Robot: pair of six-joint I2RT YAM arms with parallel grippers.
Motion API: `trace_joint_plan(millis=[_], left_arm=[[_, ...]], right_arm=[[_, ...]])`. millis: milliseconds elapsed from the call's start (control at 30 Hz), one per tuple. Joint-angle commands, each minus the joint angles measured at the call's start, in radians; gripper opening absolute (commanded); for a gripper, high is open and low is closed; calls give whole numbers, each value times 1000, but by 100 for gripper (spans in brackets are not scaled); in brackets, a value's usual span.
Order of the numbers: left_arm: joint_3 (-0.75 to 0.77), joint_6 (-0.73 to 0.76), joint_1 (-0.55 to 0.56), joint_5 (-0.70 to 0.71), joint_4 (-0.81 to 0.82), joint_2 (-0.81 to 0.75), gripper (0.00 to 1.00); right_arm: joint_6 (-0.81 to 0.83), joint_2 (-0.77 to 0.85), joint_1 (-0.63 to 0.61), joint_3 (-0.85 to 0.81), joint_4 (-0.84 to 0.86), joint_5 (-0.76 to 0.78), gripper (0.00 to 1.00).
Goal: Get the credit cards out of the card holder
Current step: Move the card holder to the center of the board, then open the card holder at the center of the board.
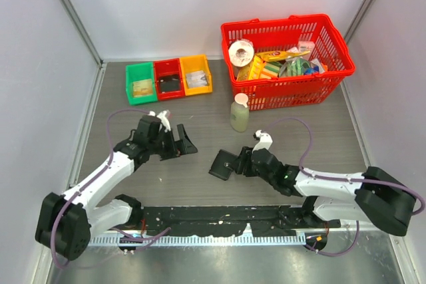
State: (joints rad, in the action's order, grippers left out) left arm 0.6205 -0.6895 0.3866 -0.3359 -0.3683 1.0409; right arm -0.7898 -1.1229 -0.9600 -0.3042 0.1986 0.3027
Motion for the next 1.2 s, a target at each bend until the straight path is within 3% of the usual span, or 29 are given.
trace_joint_plan(millis=[0,367,500,667,800,967,1167], left_arm=[[-47,-93,87,-8,202,37,90],[-128,-206,199,70,419,202,86],[-197,-298,225,107,540,229,80],[-215,-323,261,178,540,257,75],[-225,-340,291,212,546,274,73],[-220,-351,325,264,514,291,61],[-199,-346,370,327,442,298,53]], right_arm=[[-60,-101,36,-19,274,-109,52],[69,-363,102,-200,297,-381,48],[144,-344,104,-280,144,-363,55],[169,-290,104,-315,-2,-333,61],[198,-285,80,-349,-109,-306,59],[221,-317,31,-435,-232,-216,52],[232,-416,-17,-542,-318,-145,50]])
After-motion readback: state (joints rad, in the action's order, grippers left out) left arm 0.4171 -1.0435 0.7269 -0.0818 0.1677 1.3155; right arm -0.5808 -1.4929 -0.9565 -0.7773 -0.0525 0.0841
